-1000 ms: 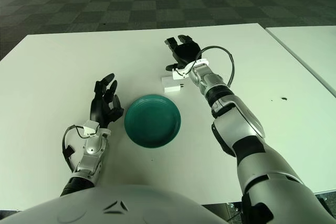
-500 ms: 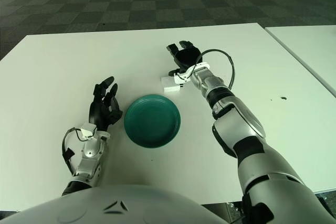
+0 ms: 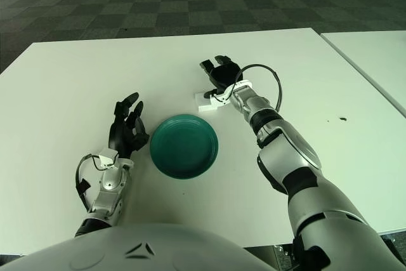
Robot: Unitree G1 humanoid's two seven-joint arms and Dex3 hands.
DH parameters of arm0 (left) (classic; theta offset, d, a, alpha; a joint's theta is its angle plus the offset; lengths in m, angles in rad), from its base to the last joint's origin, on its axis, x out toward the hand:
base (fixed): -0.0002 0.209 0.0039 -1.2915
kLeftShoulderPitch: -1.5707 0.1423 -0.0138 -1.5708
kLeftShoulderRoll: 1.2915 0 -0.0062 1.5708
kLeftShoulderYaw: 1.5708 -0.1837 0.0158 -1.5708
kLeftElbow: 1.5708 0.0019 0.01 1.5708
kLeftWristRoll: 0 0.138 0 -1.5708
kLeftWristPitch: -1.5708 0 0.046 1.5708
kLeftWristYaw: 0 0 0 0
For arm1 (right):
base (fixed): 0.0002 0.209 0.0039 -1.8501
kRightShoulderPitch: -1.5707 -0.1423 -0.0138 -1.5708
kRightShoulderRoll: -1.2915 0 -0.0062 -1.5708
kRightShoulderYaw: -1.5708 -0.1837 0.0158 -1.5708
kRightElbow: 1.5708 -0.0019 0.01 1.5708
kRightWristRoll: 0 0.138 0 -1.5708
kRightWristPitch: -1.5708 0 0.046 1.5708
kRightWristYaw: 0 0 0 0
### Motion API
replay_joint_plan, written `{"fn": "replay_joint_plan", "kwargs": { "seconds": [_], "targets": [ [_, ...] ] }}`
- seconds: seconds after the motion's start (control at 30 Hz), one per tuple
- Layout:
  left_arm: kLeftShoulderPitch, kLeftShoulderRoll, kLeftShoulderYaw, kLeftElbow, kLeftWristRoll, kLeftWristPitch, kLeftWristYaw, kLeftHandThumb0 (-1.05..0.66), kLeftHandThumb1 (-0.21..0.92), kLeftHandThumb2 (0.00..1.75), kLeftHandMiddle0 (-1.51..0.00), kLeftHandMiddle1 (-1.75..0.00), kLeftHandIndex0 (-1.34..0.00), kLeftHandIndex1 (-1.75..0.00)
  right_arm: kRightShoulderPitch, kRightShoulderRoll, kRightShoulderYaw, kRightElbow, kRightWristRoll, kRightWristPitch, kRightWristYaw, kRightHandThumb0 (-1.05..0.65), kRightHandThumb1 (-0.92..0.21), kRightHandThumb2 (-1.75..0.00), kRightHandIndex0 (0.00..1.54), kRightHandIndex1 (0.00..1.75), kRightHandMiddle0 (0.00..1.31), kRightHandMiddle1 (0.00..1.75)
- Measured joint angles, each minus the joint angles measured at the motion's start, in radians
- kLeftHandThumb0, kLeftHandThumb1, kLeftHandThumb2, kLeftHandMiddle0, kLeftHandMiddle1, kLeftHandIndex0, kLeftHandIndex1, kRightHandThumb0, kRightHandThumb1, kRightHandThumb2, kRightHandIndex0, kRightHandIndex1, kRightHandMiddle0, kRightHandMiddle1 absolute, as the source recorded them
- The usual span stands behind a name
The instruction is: Put the charger into the plate.
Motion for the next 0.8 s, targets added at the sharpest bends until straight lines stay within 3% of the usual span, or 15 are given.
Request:
{"fn": "replay_joint_plan", "kwargs": {
  "seconds": [0.8],
  "targets": [
    [0.004,0.0,-0.006,-0.003,-0.028,-0.004,-0.02,-0.97,0.92,1.05,-0.44,-0.01,-0.06,-0.84,0.037,0.007,0.047,0.021,0.002,0.0,-0.01,-0.73,-0.92,-0.52,0.23,0.0,0.0,0.43]
  ]
}}
